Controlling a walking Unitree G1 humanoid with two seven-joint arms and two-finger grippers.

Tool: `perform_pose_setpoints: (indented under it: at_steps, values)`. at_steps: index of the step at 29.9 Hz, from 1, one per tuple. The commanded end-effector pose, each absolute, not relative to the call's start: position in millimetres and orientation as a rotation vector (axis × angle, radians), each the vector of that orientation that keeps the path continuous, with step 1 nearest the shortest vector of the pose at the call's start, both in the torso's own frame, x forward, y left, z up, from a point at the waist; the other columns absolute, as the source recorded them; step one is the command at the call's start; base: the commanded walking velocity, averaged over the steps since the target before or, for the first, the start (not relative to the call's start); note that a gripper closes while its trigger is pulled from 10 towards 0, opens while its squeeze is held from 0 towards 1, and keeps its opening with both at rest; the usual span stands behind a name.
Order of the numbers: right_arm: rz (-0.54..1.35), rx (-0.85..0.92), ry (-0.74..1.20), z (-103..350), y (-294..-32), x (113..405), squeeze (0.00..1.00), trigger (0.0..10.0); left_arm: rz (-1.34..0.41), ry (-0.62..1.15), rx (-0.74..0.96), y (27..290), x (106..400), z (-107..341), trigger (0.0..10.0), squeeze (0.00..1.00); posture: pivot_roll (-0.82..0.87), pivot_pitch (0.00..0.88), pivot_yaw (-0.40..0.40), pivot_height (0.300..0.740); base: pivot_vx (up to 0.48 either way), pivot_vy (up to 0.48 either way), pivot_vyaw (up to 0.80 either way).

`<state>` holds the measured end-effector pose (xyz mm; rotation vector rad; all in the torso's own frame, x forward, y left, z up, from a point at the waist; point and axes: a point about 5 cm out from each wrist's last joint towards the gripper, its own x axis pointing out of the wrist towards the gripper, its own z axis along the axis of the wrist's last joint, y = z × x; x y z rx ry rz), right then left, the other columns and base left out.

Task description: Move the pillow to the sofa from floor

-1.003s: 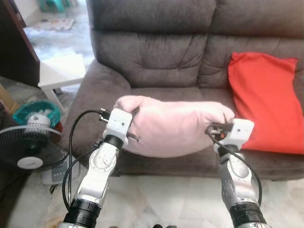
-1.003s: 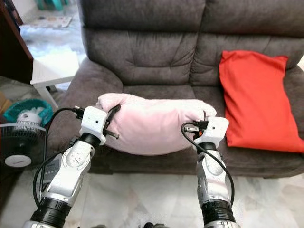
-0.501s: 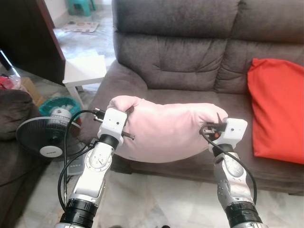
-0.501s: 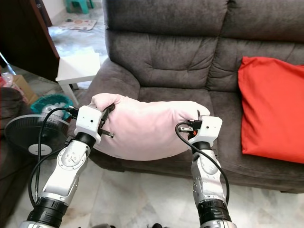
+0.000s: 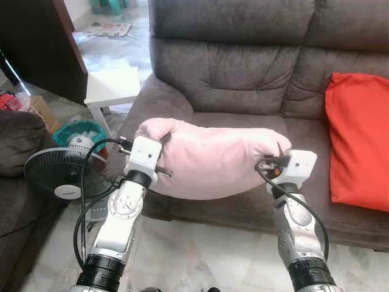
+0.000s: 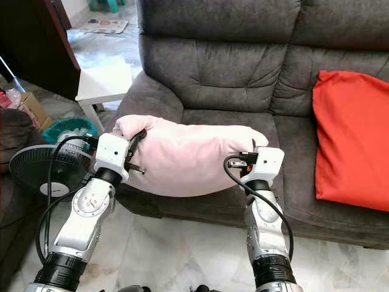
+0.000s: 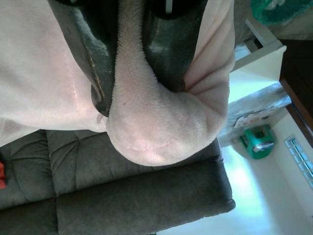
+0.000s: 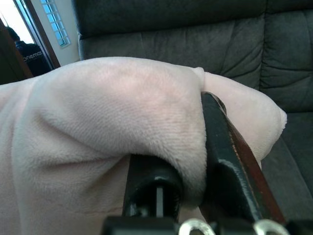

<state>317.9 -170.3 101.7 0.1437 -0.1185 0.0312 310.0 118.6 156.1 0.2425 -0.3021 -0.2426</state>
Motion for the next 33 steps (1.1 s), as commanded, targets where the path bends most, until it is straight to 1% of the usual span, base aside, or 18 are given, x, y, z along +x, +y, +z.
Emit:
perform_pose_setpoints:
  at_steps: [1,16,33]
  values:
    - [0.078,0.130,-0.206,123.9,-160.4,324.3,0.00,10.0,-0.263,-0.383,0.242,111.3,310.0,175.3,10.0,0.00,0.15,0.069,-0.032,0.740,0.000,0.000,0.00]
    - [0.079,0.129,-0.213,125.5,-159.4,324.3,0.00,10.0,-0.259,-0.366,0.281,118.5,311.5,171.0,10.0,0.00,0.15,0.079,-0.030,0.740,0.000,0.000,0.00]
    - [0.078,0.122,-0.214,125.4,-160.9,323.6,0.00,10.0,-0.257,-0.377,0.324,120.8,313.9,173.4,10.0,0.00,0.15,0.081,-0.030,0.740,0.000,0.000,0.00]
